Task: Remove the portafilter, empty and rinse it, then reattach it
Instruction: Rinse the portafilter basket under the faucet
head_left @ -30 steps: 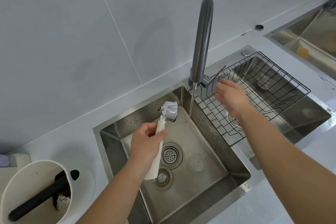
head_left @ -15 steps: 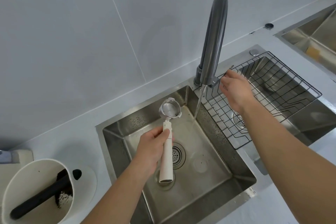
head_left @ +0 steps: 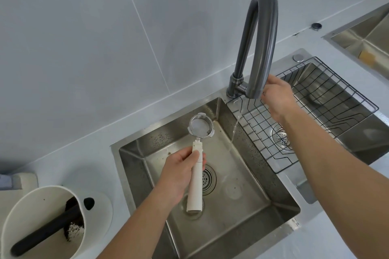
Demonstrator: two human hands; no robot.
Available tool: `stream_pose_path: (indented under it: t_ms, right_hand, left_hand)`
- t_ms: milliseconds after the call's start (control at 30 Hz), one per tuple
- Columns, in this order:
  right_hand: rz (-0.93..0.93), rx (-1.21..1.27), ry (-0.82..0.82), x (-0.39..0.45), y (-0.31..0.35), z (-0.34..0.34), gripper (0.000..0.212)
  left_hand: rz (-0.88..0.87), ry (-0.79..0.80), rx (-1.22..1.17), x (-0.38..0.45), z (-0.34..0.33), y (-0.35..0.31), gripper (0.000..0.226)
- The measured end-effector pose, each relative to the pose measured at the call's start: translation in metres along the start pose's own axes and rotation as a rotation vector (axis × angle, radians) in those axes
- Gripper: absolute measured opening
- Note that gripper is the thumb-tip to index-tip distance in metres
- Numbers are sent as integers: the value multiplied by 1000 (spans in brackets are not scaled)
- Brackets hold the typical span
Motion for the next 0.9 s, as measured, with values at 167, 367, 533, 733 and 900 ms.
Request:
stream_pose_path:
  t_ms: [167, 367, 533, 733, 900]
  right_hand:
    - [21, -28, -3, -2, 2, -1, 58]
    - [14, -22, 5, -2, 1, -1, 64]
    - [0, -13, 10, -7, 0, -5, 65]
    - [-6, 13, 37, -15, -3, -7, 62]
    - [4, 43, 65, -37, -13, -8, 57]
  left_hand:
    - [5, 1, -15, 0, 3, 1, 17]
    - [7, 12, -44, -4, 3, 0, 18]
    - [7, 12, -80, -11, 7, 0, 16]
    - [-2, -32, -112, -25, 18, -2, 18]
    - [-13, -40, -154, -40, 26, 1, 18]
Point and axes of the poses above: each hand's wrist, its own x-axis towards the middle knuckle, its own z-axis out of the back of the hand, y = z × x, the point moved 5 cm from there along x, towards the middle knuckle
